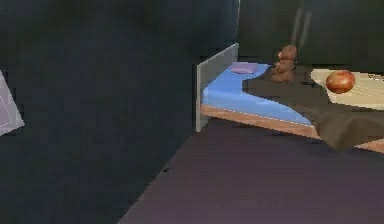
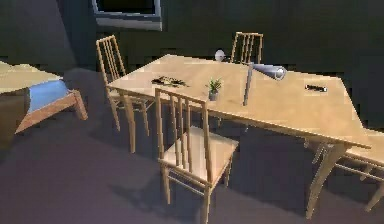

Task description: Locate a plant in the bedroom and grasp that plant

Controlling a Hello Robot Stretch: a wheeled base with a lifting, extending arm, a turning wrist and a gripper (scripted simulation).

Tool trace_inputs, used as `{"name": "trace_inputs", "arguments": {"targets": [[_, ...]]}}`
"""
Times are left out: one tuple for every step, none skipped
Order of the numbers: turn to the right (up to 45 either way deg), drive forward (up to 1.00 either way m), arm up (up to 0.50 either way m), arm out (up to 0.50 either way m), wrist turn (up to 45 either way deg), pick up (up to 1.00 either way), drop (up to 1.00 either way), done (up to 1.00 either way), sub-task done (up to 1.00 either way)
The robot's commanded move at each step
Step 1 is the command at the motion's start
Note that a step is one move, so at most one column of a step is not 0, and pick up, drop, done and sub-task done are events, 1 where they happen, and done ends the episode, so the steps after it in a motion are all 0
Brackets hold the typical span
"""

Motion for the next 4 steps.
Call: {"name": "trace_inputs", "arguments": {"targets": [[45.0,0.00,0.00,0.00,0.0,0.00,0.00,0.00,0.00],[39.0,0.00,0.00,0.00,0.0,0.00,0.00,0.00,0.00],[0.0,0.30,0.00,0.00,0.0,0.00,0.00,0.00,0.00],[-42.0,0.00,0.00,0.00,0.0,0.00,0.00,0.00,0.00]]}}
